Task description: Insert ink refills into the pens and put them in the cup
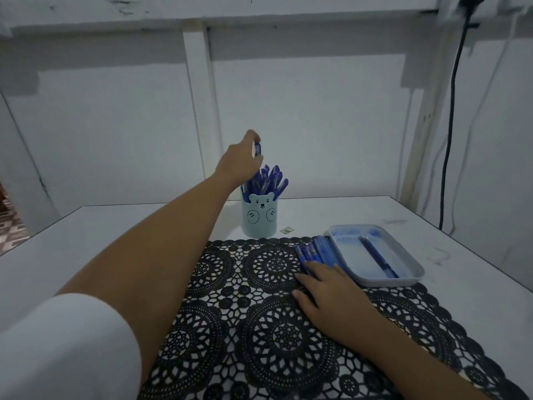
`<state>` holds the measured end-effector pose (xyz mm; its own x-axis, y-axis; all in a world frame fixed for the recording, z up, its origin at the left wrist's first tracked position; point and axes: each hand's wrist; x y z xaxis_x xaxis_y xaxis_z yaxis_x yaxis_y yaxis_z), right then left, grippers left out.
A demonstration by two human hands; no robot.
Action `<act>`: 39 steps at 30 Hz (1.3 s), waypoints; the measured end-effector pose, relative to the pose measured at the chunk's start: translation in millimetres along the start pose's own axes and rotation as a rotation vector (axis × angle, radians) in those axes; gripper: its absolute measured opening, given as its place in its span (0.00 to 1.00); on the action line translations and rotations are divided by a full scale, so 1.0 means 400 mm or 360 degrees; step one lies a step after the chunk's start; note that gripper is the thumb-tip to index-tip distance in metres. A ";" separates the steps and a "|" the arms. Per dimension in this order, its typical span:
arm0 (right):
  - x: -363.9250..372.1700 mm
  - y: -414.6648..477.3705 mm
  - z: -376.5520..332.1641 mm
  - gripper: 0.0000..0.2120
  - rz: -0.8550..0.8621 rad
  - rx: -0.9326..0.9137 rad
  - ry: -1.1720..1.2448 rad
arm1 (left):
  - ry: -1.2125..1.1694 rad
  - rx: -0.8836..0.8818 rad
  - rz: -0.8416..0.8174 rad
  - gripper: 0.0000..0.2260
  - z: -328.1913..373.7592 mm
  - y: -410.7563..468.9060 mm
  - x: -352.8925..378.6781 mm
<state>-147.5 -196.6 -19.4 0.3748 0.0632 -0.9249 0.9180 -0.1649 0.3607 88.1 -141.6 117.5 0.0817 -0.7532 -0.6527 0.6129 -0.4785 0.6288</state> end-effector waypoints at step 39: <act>-0.031 -0.027 -0.127 0.14 0.0919 -0.0113 0.0444 | -0.0730 -0.0590 -0.0289 0.08 0.043 -0.529 -0.103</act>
<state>-155.6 -145.7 -5.8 0.8219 0.2389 -0.5172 0.5612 -0.1837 0.8070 -58.7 -17.1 18.6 -0.3457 -0.8311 -0.4356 0.8243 -0.4908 0.2823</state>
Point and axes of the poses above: each hand's wrist, its own y-axis towards the middle knuckle, its own x-axis out of the palm, z = x × y, and after that the axes turned 5 degrees about z, right-handed
